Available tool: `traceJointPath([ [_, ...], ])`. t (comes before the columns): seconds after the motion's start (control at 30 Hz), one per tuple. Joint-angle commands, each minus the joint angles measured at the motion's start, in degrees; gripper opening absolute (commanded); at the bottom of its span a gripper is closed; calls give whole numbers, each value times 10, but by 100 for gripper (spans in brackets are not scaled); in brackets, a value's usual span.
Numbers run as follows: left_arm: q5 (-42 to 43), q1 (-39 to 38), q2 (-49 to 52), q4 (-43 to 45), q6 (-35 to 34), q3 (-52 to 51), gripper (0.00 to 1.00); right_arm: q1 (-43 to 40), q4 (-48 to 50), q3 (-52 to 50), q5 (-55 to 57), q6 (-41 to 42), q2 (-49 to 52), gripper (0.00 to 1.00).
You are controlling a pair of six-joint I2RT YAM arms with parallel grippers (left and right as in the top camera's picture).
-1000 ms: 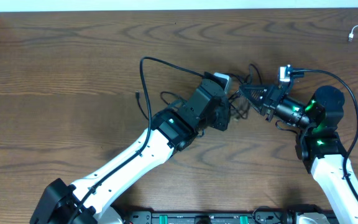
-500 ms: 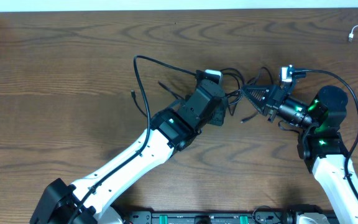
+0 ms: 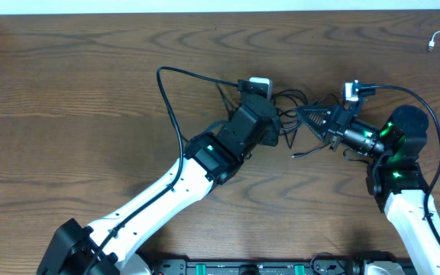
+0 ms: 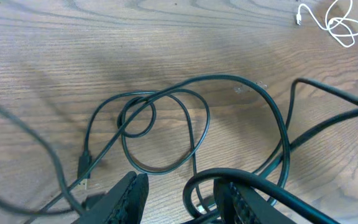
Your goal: Untangle cables
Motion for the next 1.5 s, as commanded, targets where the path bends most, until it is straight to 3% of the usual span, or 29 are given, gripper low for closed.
traceJointPath([
  [0.0,-14,1,3,1,-4,6,41,0,1,4,-68,21,-4,1],
  [0.3,-21,0,3,0,-18,6,41,0,31,4,-162,82,-4,1],
  [0.5,-17,0,3,13,-18,6,40,-11,46,4,-151,84,-4,1],
  [0.73,-14,0,3,10,16,6,20,-35,46,4,-148,82,-4,2],
  [0.8,-14,0,3,10,30,6,8,-37,46,4,-148,82,-4,2],
  [0.83,-15,0,3,10,39,6,8,-37,46,4,-147,82,-4,3],
  [0.97,-21,6,3,10,47,6,7,-37,45,4,-116,40,-4,4],
  [1.17,-20,30,-15,7,50,6,8,-37,45,4,-87,-87,-4,7],
  [1.47,-20,63,-127,-40,49,6,7,-37,35,4,-78,-177,-4,17],
])
